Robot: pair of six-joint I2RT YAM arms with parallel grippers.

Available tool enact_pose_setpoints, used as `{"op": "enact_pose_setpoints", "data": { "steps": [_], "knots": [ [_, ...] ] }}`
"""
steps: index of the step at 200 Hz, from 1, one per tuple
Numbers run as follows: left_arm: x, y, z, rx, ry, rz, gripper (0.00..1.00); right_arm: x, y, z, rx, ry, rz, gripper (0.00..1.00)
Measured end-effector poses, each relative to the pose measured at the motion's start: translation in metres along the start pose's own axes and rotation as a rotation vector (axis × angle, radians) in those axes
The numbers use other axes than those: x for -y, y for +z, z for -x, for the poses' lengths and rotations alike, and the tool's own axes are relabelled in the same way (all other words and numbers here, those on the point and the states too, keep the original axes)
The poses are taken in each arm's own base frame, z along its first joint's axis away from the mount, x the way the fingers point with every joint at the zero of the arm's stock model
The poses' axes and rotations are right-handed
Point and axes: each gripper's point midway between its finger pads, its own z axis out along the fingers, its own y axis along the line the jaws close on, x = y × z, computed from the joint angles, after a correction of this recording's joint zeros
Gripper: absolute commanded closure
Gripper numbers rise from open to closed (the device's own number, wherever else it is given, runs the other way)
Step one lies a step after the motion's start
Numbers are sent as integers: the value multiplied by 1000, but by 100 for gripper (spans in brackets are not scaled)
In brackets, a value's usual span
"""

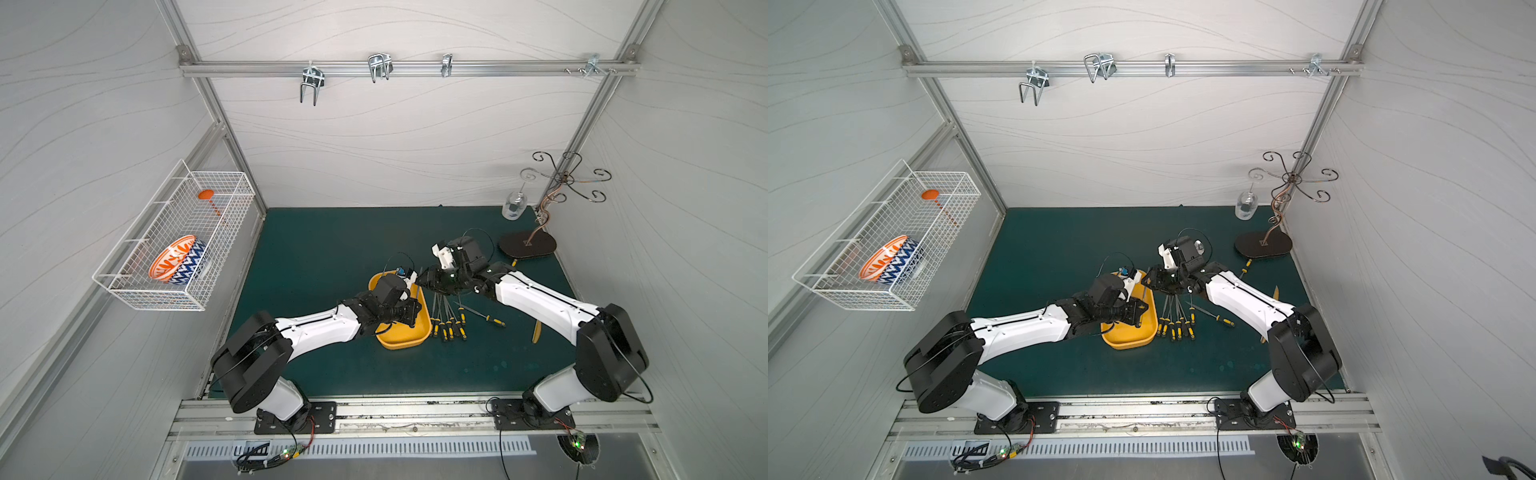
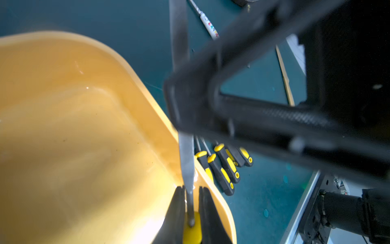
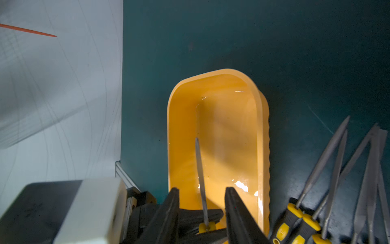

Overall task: Put the file tool into the storage box
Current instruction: Place the file tool in the storage box, then pick up the file tool from the center of the board.

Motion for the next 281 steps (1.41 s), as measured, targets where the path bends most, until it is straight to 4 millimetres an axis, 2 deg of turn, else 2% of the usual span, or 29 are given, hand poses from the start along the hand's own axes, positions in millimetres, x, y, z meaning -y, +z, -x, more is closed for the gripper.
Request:
{"op": "enact_pose_setpoints", "data": {
  "steps": [30, 56, 67, 98, 128, 150, 189, 212, 235, 254, 267, 281],
  "knots": [
    [-8, 9, -12, -34, -26, 20, 100, 22, -5, -1, 5, 4, -130, 57],
    [-20, 26, -28, -90, -43, 53, 99, 51, -12, -10, -13, 22, -284, 58],
    [-24, 33, -34, -113, -47, 66, 91, 65, -14, -16, -29, 27, -347, 59],
    [-27, 49, -31, -137, -66, 66, 55, 102, -15, -33, -85, 27, -502, 59],
    [-27, 50, -17, -120, -90, 46, 38, 130, -16, -42, -115, 37, -598, 59],
    [-33, 49, -7, -97, -117, 44, 35, 149, -19, -42, -119, 66, -643, 59],
    [-38, 46, -1, -81, -128, 49, 33, 178, -21, -51, -150, 117, -702, 60],
    [-32, 38, 9, -52, -121, 39, 33, 187, -17, -54, -174, 131, -712, 62],
    [-23, 27, 22, -9, -111, 21, 32, 188, -12, -57, -191, 134, -700, 65],
    [-21, 21, 29, 15, -107, 19, 32, 188, -11, -57, -196, 128, -698, 79],
    [-22, 20, 28, 19, -107, 25, 32, 189, -11, -57, -195, 131, -699, 91],
    [-24, 20, 26, 16, -108, 33, 30, 189, -10, -56, -194, 122, -692, 99]
  ]
}}
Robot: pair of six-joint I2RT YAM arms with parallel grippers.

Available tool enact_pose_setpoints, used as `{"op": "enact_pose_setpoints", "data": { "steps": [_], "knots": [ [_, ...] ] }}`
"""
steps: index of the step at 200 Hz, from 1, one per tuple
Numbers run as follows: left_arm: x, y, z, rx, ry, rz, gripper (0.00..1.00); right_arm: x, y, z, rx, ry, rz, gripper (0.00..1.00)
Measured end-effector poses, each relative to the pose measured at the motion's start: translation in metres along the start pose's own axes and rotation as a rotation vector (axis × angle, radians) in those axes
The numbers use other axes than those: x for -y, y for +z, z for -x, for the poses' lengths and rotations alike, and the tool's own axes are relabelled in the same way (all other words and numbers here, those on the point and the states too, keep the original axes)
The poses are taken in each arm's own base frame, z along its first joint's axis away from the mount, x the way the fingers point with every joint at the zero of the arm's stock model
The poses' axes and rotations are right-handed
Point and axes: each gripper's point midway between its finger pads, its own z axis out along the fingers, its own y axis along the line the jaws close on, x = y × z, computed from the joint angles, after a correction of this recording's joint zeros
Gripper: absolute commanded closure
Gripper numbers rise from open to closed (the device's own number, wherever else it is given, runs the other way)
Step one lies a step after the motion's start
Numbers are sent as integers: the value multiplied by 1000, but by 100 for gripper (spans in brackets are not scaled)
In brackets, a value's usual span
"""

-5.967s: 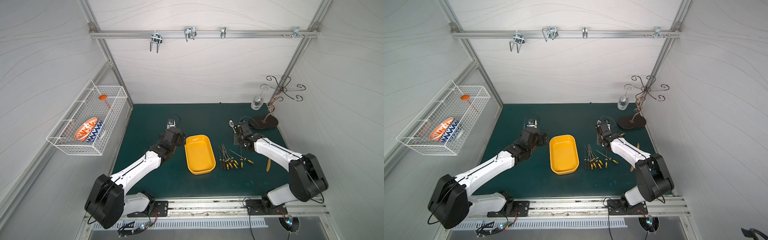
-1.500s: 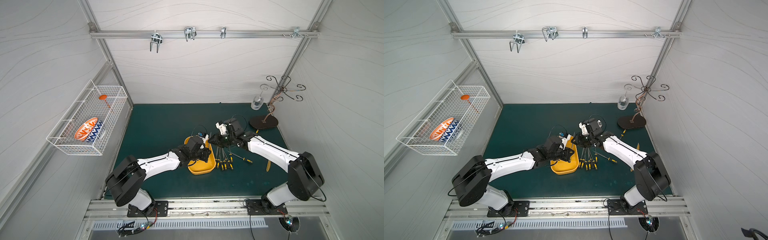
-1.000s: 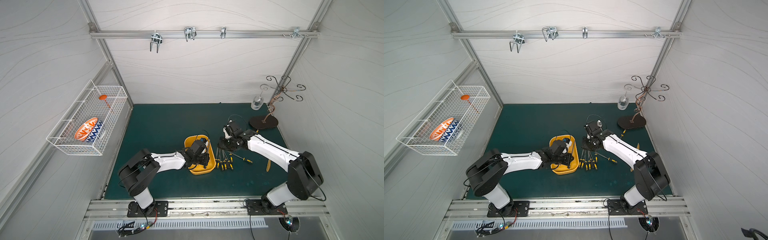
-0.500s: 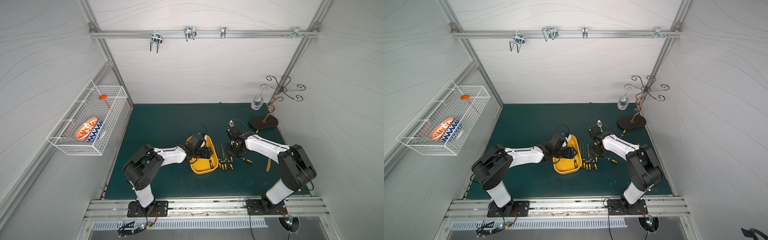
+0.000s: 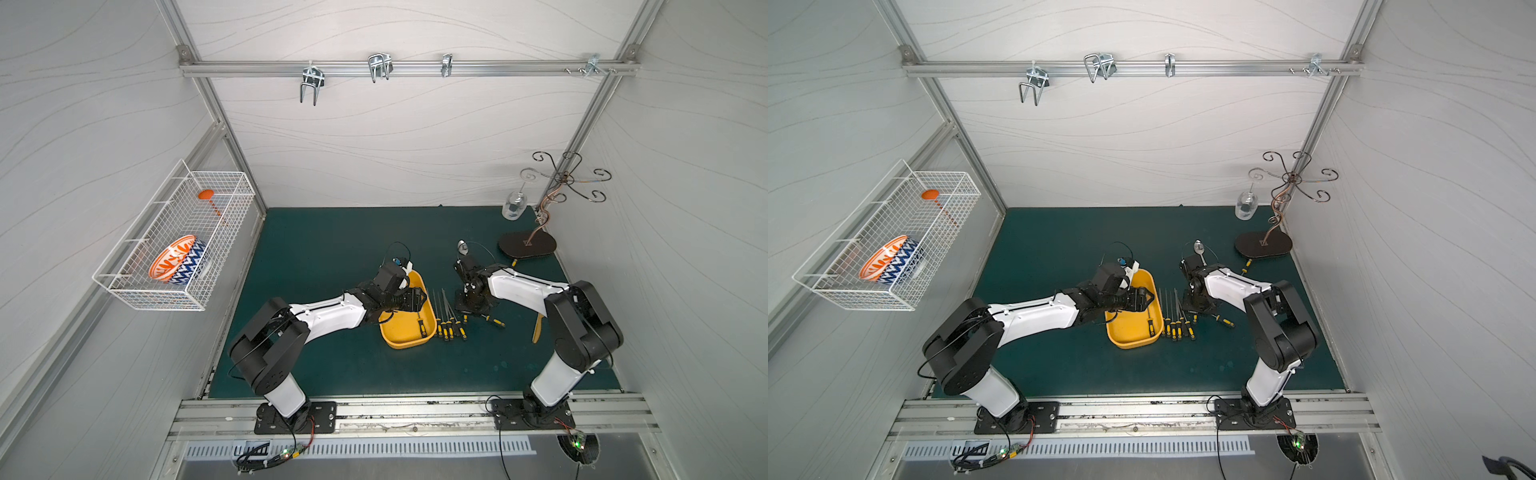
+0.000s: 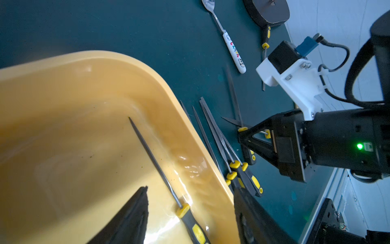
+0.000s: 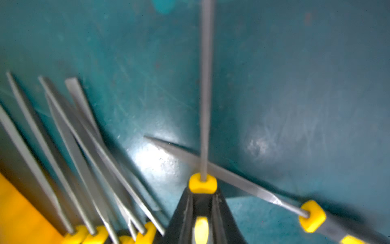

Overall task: Put the file tool into the storage box
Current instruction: Pick up the file tool from the center of the board, then place the file tool in the storage box.

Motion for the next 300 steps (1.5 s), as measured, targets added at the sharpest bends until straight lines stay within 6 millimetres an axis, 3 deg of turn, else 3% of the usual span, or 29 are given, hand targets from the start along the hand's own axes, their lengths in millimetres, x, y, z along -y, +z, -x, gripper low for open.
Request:
{"op": "enact_pose_setpoints", "data": {
  "steps": [44, 88, 113, 151, 175, 206, 230, 245, 266, 287, 300],
  "knots": [
    [1, -8, -1, 6, -14, -4, 22, -10, -8, -2, 43, -13, 97, 100],
    [22, -31, 19, 75, -10, -72, 21, -63, -69, 11, 162, -79, 427, 100],
    [29, -36, 24, 93, -12, -96, 21, -91, -90, 11, 171, -129, 578, 100],
    [29, -37, 24, 97, -20, -100, 21, -129, -107, -17, 110, -262, 737, 100],
    [26, -36, 22, 98, -28, -93, 22, -142, -116, -35, 91, -340, 782, 100],
    [27, -36, 25, 111, -36, -100, 51, -147, -135, -41, 125, -398, 829, 100],
    [38, -40, 33, 140, -30, -143, 86, -148, -140, -42, 133, -407, 842, 100],
    [50, -42, 35, 149, -33, -188, 100, -148, -139, -41, 140, -410, 838, 100],
    [52, -43, 36, 156, -32, -193, 100, -148, -140, -41, 147, -416, 836, 99],
    [50, -42, 36, 156, -37, -184, 100, -148, -138, -40, 150, -413, 825, 61],
    [37, -38, 30, 147, -49, -134, 100, -146, -137, -38, 160, -399, 804, 52]
  ]
}}
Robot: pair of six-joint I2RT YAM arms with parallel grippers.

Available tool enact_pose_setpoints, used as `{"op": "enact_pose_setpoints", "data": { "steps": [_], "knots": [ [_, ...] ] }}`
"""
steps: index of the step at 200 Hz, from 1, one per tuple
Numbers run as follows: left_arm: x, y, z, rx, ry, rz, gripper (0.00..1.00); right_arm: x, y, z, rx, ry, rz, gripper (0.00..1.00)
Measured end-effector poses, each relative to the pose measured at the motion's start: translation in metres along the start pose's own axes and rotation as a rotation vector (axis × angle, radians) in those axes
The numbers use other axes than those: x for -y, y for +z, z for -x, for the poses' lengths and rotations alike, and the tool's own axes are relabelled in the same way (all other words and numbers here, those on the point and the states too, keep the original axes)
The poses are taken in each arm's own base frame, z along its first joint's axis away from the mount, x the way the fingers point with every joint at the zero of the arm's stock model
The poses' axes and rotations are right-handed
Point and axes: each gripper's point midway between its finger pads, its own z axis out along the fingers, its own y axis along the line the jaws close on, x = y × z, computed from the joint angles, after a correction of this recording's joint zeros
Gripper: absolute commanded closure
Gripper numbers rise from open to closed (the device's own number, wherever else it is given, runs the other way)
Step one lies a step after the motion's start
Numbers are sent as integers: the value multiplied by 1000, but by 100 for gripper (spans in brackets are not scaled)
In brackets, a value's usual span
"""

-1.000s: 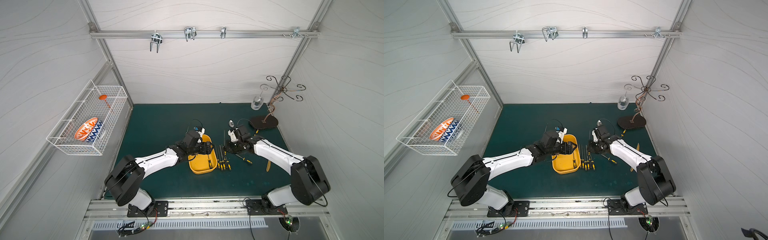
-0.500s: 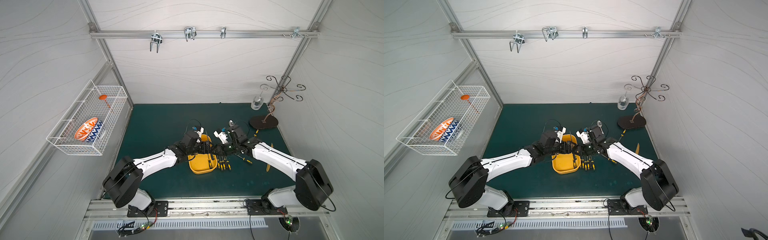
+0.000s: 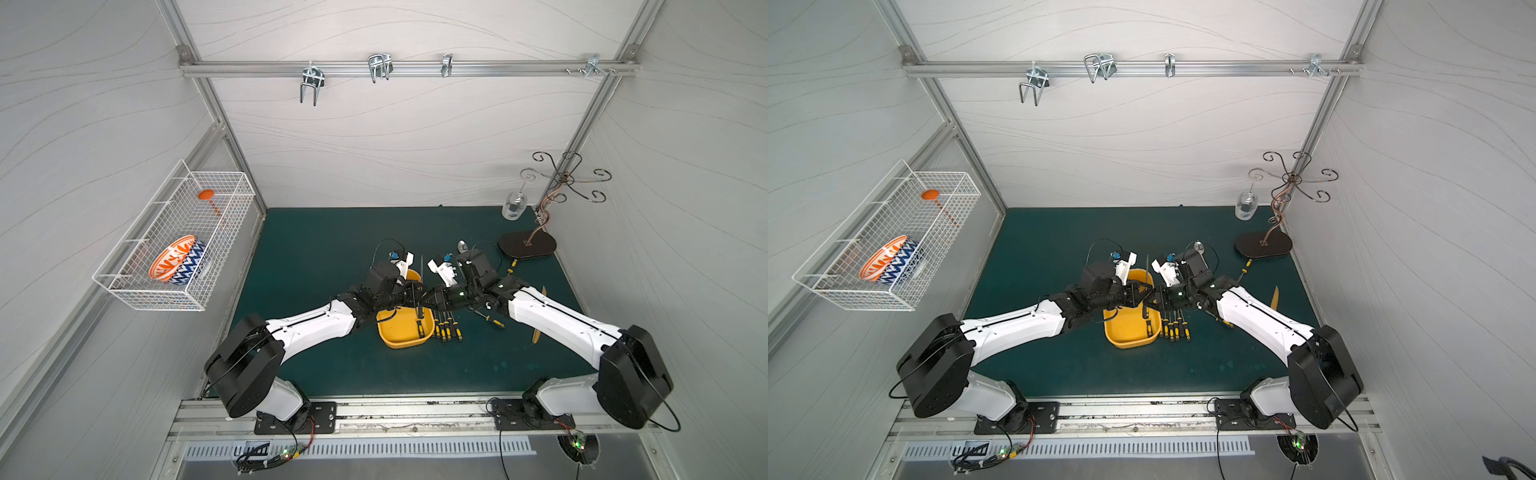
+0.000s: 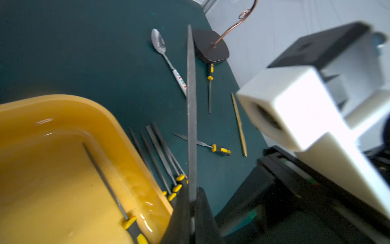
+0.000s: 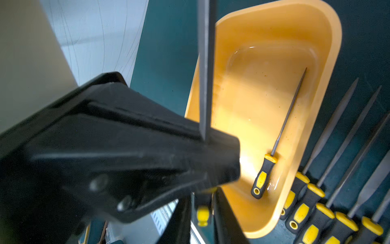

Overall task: Put the file tool into the storage box
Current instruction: Place the file tool in the storage box, then pick up the file tool from the center of the board.

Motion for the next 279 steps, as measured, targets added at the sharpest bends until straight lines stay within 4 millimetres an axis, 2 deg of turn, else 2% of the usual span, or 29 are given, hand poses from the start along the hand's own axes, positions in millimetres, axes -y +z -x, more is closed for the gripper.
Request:
{"op": "enact_pose_setpoints", "data": {
  "steps": [32, 54, 59, 76, 89, 113, 139, 178, 243, 279],
  "knots": [
    [-55, 9, -35, -93, -37, 192, 100, 26, -4, 6, 43, 37, -159, 51],
    [-77, 12, -55, -153, -48, 276, 100, 46, -13, 10, 61, 58, -293, 51],
    [-81, 13, -59, -165, -49, 290, 97, 51, -15, 10, 63, 65, -329, 51],
    [-89, 16, -67, -191, -54, 314, 85, 71, -21, 8, 63, 93, -451, 52],
    [-91, 18, -69, -202, -58, 324, 79, 90, -24, 0, 38, 116, -543, 53],
    [-88, 21, -64, -198, -53, 317, 74, 122, -28, -19, -34, 166, -681, 57],
    [-86, 23, -61, -196, -50, 311, 70, 142, -30, -36, -102, 215, -744, 61],
    [-85, 24, -60, -194, -47, 309, 68, 153, -25, -61, -197, 235, -752, 66],
    [-86, 27, -61, -199, -47, 311, 67, 137, -11, -98, -332, 164, -697, 66],
    [-86, 27, -61, -200, -47, 311, 67, 139, -10, -104, -359, 160, -699, 65]
  ]
}}
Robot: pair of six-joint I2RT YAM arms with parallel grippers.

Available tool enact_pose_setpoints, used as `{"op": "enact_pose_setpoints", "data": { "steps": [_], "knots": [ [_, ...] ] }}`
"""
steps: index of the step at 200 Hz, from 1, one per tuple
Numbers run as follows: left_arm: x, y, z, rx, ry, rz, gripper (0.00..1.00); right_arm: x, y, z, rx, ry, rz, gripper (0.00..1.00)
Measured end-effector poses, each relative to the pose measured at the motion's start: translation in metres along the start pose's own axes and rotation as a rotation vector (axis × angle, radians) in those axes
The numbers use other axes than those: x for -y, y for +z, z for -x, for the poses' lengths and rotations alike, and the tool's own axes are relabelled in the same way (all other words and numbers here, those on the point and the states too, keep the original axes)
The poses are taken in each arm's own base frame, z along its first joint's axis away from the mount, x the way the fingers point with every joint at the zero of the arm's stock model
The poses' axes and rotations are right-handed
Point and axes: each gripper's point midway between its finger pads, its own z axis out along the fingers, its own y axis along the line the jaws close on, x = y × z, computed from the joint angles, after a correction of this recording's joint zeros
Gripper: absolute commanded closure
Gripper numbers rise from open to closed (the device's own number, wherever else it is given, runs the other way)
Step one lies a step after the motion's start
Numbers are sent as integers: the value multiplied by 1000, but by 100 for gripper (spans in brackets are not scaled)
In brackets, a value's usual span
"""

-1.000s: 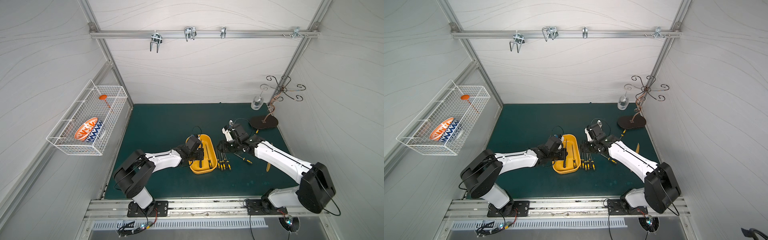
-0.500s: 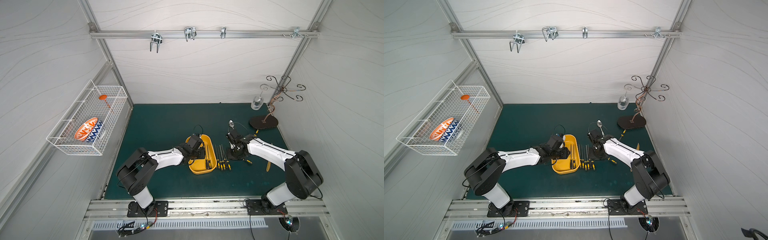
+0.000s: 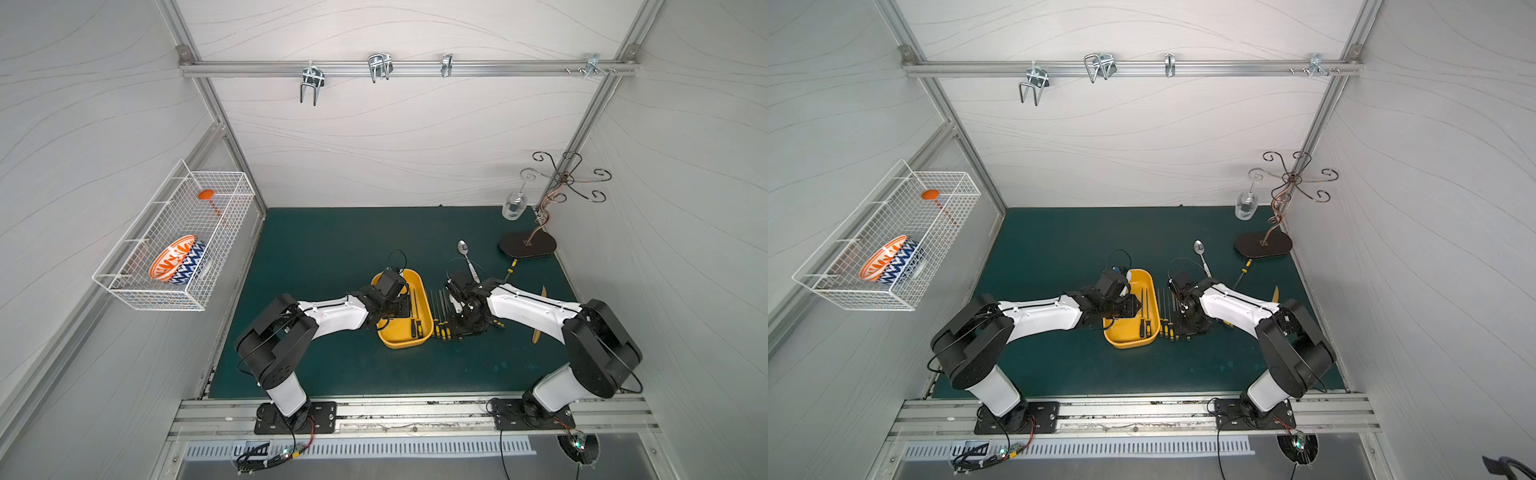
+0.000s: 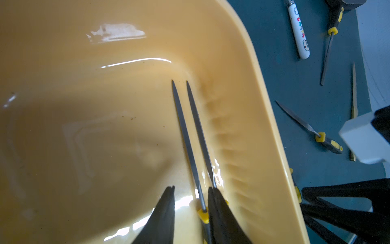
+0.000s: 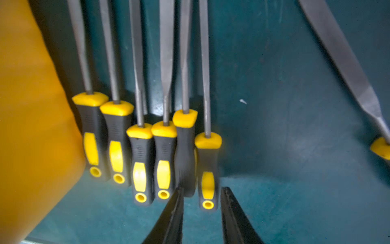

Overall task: Put the file tool into the storage box
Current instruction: Pick up the file tool from the center of the board.

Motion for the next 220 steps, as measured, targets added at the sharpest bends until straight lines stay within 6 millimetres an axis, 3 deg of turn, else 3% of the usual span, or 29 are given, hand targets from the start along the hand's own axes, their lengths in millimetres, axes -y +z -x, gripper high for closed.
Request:
{"op": "enact_pose_setpoints", "data": {
  "steps": [87, 117, 158, 220],
  "knots": [
    [0, 0, 0, -3, 2, 1, 67, 2, 0, -1, 6, -8, -2, 65],
    [0, 1, -1, -9, 1, 1, 66, 6, -8, -8, 17, -8, -10, 65],
    [0, 3, -4, -21, 1, -2, 66, 8, -18, -1, 55, 13, 14, 65],
    [0, 3, -4, -22, 1, -3, 65, 16, 0, 4, 4, 69, 26, 67]
  ]
}}
